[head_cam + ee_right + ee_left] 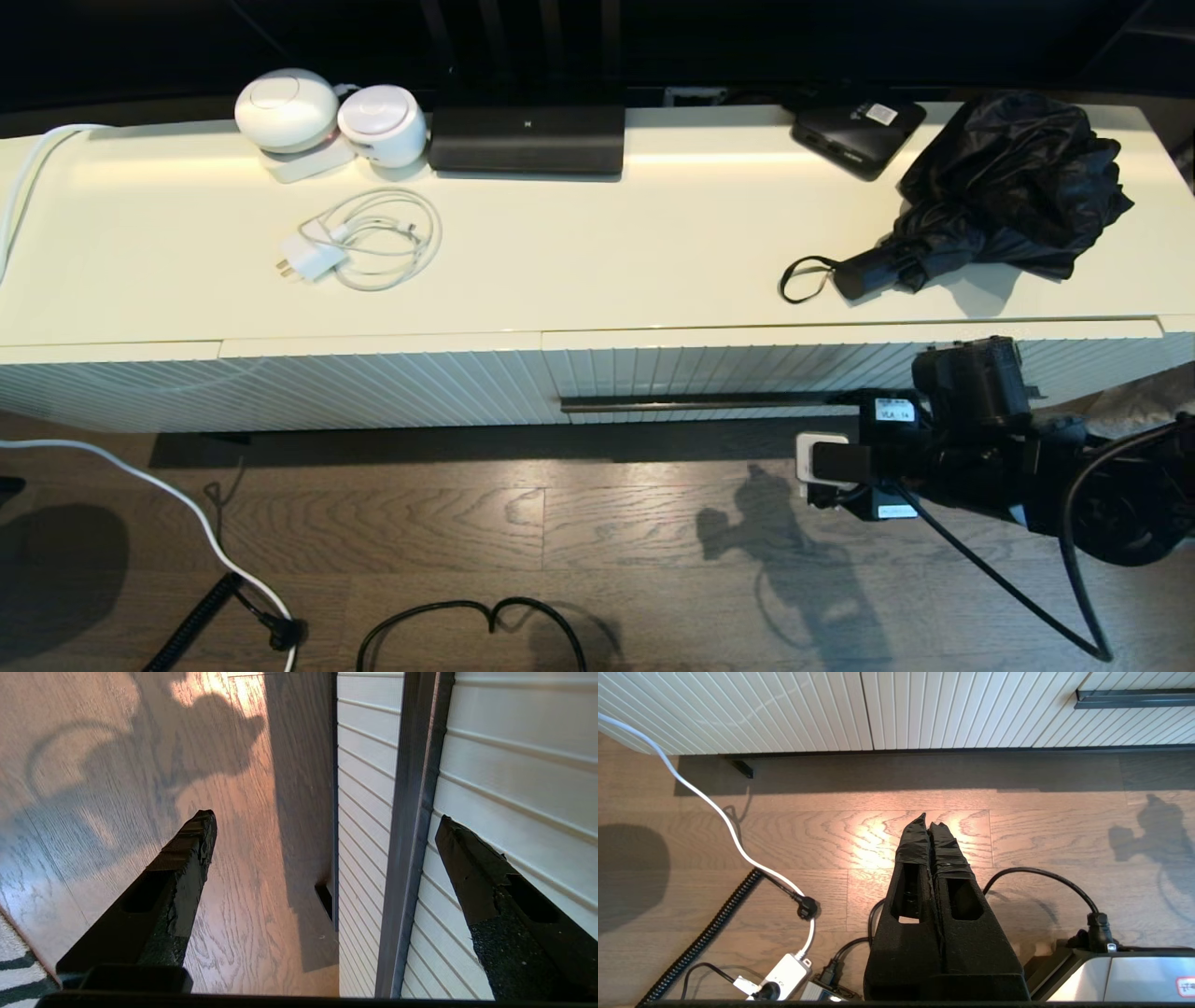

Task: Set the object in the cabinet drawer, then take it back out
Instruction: Open the drawer

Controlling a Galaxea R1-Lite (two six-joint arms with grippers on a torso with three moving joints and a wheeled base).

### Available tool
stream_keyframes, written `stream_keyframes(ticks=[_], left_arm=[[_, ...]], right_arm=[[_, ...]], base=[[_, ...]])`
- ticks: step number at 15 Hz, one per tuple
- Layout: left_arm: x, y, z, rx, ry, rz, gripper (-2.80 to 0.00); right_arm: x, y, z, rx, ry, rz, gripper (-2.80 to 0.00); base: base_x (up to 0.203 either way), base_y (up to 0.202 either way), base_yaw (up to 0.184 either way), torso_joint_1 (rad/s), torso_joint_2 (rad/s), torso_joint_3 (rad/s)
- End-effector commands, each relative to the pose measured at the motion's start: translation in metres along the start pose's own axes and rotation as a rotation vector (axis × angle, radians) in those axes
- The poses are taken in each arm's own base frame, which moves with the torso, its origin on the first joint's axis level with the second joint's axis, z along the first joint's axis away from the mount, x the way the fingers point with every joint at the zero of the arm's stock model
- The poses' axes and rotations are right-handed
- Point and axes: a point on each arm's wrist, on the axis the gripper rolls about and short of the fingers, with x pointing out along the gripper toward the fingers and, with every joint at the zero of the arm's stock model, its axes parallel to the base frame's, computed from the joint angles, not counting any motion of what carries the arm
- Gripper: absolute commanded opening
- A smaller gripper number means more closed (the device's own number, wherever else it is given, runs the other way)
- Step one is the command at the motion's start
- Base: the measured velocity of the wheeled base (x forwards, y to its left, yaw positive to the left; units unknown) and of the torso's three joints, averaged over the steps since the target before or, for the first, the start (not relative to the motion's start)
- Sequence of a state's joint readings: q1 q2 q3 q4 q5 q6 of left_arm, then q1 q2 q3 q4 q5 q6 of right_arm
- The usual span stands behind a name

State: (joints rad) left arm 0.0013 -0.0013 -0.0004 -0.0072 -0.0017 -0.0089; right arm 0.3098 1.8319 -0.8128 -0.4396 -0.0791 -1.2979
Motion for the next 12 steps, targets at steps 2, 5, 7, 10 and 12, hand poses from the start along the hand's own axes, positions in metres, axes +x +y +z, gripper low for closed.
stream_keyframes(ticks=[2,5,7,10,12], left_arm=[[0.000,0.000,0.000,0.000,-0.002,0.000,-2.80],[0.000,0.000,0.000,0.000,-0.002,0.000,-2.80],[0.000,0.000,0.000,0.000,-0.003,0.000,-2.80],[0.000,0.000,0.000,0.000,-0.002,0.001,-2.80],[0.000,0.000,0.000,0.000,-0.002,0.002,-2.80]], right_arm=[[0.012,0.002,0.001,-0.009,0.004,0.017,0.00],[0.021,-0.001,0.002,-0.007,-0.001,0.016,0.00],[0.024,-0.004,0.003,-0.006,-0.010,0.008,0.00],[0.027,-0.014,0.004,0.000,-0.022,-0.019,0.00],[0.028,-0.015,0.004,0.013,-0.023,-0.022,0.00]], base=[[0.000,0.000,0.000,0.000,0.00,0.000],[0.000,0.000,0.000,0.000,0.00,0.000],[0.000,0.000,0.000,0.000,0.00,0.000],[0.000,0.000,0.000,0.000,0.00,0.000],[0.000,0.000,0.000,0.000,0.00,0.000]])
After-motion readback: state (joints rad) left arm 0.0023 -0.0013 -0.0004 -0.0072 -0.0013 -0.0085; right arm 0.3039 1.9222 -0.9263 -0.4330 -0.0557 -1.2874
